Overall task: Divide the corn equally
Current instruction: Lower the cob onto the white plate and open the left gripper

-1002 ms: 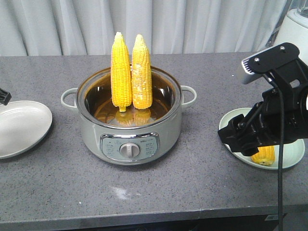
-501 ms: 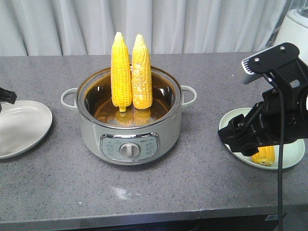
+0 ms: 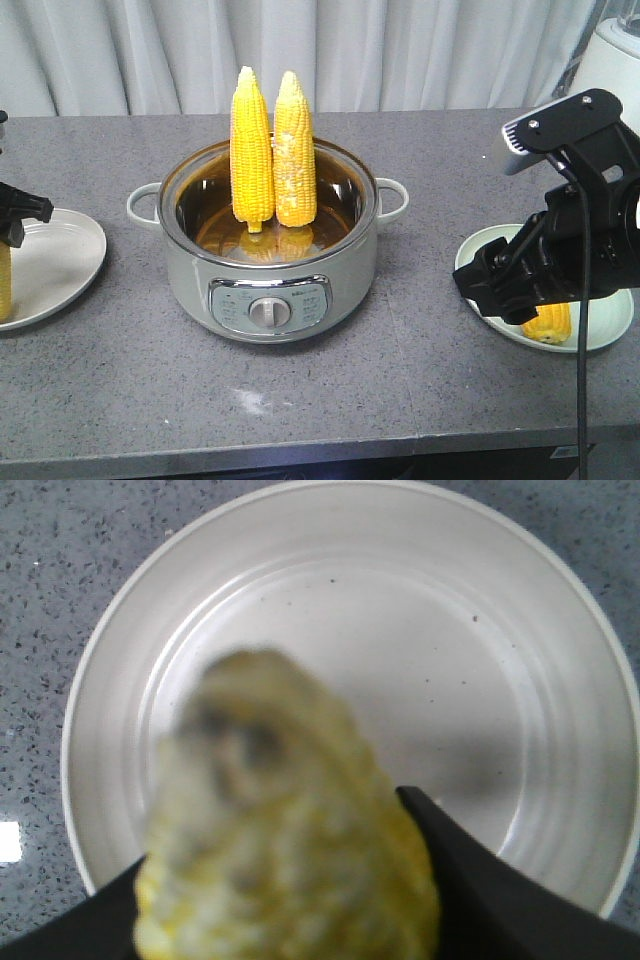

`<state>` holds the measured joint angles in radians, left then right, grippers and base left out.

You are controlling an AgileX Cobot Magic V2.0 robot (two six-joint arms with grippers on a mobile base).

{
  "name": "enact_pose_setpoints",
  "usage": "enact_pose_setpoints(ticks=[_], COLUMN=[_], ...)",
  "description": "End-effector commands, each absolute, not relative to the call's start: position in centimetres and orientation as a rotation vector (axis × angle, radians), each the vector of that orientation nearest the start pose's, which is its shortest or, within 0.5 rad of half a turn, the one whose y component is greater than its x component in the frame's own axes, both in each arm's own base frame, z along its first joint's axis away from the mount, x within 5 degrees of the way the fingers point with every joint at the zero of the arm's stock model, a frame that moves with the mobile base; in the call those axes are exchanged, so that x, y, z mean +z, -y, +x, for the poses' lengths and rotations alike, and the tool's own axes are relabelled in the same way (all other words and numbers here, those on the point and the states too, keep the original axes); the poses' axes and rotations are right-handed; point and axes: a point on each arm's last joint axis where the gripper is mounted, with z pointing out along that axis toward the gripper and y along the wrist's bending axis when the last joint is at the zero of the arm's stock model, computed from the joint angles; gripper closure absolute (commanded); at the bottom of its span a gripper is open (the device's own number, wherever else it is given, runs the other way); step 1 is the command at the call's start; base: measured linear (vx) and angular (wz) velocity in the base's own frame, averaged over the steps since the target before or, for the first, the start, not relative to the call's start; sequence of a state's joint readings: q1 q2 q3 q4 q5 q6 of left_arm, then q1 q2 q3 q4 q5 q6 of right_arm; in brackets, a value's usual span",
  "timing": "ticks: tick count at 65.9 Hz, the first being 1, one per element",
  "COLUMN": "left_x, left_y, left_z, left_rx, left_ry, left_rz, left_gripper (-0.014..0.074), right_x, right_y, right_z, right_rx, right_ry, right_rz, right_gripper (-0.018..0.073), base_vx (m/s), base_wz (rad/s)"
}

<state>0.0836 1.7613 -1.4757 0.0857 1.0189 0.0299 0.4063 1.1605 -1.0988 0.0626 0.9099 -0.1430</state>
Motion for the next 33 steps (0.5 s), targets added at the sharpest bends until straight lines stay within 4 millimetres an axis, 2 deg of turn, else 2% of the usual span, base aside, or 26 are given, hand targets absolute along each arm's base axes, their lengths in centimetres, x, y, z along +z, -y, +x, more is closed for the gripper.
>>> enact_pose_setpoints(ticks=[1, 12, 33], left_x=[30.69, 30.71, 31.27], left_y=[-3.59, -3.59, -3.42], left_z=[37.22, 37.26, 37.22], left_rx=[0.126, 0.126, 0.127], left_ry=[-2.658, -2.653, -2.619], left_rz=[-0.039, -0.04, -0.029], left_gripper=[0.0189, 0.0097, 0.009], right_x=[37.06, 37.06, 37.06], right_y=[-9.38, -9.38, -9.38], right_z=[20.91, 20.91, 20.91], right_rx=[0.187, 0.187, 0.187], right_ry=[-2.283, -2.283, -2.283], right_rz=[-0.634, -0.634, -0.634], right_gripper=[-0.0013, -0.0013, -0.0013], base_vx=[0.0, 0.0, 0.0], base_wz=[0.0, 0.0, 0.0])
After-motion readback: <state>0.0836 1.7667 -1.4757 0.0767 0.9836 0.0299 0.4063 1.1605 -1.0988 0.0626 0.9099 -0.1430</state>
